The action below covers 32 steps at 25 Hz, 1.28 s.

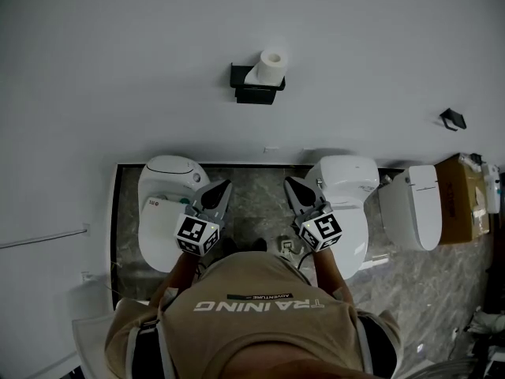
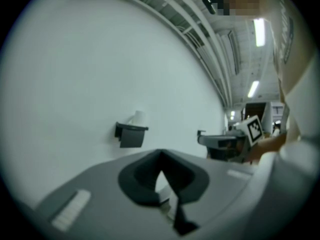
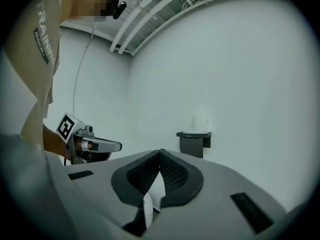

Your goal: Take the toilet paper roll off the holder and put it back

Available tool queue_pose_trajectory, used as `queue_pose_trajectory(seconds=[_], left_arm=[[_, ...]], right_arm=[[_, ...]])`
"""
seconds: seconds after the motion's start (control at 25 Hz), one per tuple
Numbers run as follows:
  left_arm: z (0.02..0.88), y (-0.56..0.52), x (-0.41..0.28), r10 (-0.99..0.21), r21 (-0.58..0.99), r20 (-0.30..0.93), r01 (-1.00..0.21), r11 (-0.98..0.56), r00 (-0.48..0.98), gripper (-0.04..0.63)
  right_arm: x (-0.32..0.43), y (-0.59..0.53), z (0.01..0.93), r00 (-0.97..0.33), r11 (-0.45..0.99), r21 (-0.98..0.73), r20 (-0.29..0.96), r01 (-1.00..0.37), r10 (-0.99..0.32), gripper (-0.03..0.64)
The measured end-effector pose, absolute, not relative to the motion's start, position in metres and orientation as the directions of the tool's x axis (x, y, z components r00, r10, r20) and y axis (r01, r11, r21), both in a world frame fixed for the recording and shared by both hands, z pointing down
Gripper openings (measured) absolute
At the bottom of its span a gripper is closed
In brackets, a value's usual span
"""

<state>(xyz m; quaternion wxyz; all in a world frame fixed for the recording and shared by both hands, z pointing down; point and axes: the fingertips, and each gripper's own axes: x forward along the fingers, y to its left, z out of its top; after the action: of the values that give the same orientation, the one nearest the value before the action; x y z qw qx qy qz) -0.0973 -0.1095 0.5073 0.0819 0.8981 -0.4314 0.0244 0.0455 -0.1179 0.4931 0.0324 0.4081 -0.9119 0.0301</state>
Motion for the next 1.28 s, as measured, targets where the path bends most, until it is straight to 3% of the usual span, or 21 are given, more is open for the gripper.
queue_pose_trajectory(seconds=[0.56,0.92,1.28], left_arm=[[0.528,-0.102,-0.089,-0.691,0.179,0.103,-0.696,-0.695,0.716,-0.002],[0.529,-0.058,-0.069,-0.737,0.172,0.118,-0.744,-0.645,0.666,-0.002],[0.528,0.023,-0.029,-0.785,0.135,0.161,-0.801,-0.583,0.598,-0.002]], right_arm=[[0.039,-0.079,0.506,-0.611,0.614,-0.016,0.131,-0.789,-0.781,0.014],[0.044,-0.039,0.492,-0.686,0.686,-0.026,0.055,-0.727,-0.726,0.014],[0.11,0.034,0.526,-0.681,0.671,-0.12,0.081,-0.731,-0.728,0.014]])
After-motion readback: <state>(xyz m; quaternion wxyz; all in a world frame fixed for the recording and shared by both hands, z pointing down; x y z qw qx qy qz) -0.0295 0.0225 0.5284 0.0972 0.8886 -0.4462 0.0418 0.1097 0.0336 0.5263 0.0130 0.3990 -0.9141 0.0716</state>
